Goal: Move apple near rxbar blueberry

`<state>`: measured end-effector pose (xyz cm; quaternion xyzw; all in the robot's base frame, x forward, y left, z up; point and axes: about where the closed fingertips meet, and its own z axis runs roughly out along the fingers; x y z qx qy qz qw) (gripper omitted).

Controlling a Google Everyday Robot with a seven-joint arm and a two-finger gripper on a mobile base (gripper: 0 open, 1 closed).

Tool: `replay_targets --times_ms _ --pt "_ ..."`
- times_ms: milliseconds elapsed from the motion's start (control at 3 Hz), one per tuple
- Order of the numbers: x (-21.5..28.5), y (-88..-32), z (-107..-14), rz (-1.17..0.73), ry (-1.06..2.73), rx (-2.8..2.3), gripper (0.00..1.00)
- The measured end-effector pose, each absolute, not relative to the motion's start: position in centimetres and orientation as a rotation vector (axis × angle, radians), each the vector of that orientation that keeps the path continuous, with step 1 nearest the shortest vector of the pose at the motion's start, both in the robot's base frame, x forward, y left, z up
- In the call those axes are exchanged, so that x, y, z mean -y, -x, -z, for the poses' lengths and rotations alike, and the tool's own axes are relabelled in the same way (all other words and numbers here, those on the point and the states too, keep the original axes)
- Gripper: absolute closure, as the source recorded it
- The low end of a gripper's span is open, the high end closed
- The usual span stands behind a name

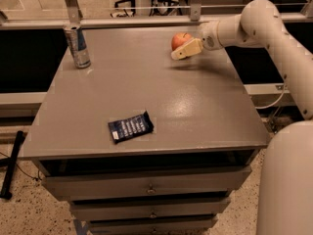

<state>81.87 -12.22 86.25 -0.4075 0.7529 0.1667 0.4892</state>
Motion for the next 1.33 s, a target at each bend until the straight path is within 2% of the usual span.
replay_targets --times_ms 333,667,1000,1333 --pt "12.2 -83.2 -85.0 -0.404 0.945 -1.850 0.18" --pt "12.4 -83.6 -85.0 -0.411 0.914 -1.848 0.41" --pt "12.5 -82.6 -86.0 -0.428 0.897 -1.829 0.64" --pt "12.2 -79.4 -87.4 -0.476 0.926 -1.801 0.88"
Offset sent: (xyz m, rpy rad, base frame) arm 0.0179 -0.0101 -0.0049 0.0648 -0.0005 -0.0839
